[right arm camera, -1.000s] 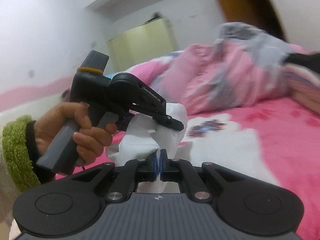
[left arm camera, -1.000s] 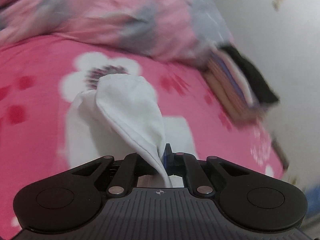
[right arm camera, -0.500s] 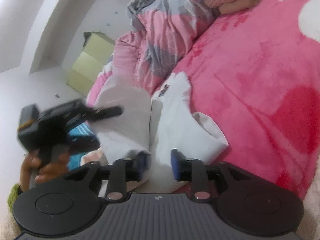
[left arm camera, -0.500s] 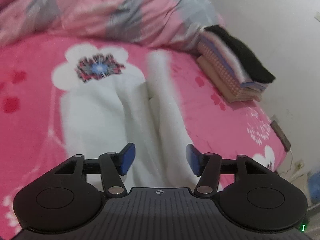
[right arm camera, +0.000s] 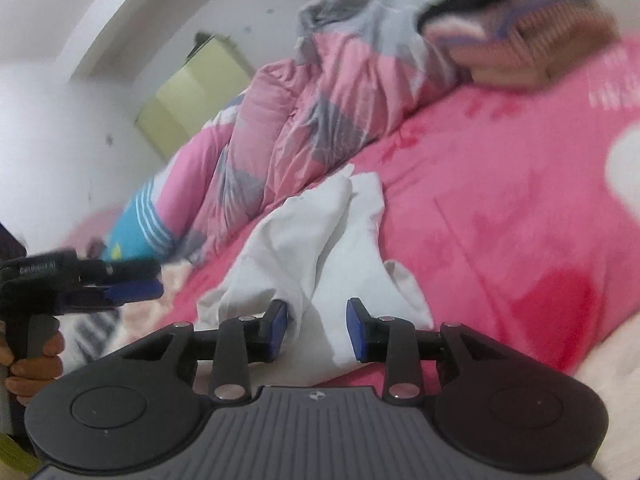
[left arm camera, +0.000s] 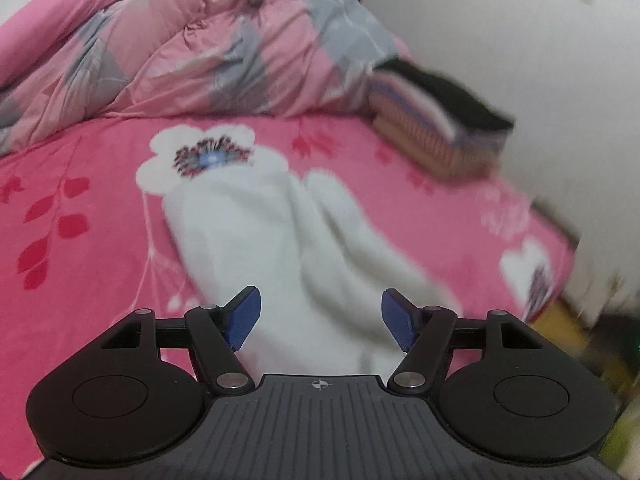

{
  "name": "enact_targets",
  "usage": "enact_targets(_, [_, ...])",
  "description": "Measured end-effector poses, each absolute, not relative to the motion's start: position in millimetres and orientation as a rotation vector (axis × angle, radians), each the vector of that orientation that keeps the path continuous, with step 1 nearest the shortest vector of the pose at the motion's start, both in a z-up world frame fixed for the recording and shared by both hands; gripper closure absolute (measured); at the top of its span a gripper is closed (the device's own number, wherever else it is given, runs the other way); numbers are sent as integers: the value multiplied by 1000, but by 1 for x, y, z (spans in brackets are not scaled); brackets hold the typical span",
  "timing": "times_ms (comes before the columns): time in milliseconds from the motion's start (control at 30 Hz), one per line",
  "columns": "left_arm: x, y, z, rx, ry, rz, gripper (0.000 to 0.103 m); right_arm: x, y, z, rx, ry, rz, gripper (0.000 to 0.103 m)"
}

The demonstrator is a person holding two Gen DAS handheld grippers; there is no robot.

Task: Fold clothes

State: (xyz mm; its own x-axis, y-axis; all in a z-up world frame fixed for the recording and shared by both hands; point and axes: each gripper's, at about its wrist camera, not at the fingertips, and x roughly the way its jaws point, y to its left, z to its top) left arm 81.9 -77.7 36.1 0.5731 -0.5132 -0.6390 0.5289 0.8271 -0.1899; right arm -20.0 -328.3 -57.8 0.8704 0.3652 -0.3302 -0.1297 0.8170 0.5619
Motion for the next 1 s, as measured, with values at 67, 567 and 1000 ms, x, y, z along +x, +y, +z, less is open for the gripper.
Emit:
enact_targets(67, [67,-80,25,99,734,-606,36,-25,-325,-52,476,442,265,65])
enact_targets(567, [33,-91,-8,235,700,-580,36,-3,-279,-32,193,403,260,48])
enact_targets(1000, [30,-93,-16,260,697,-539,36,-12,-362,-49,574,416,47,49])
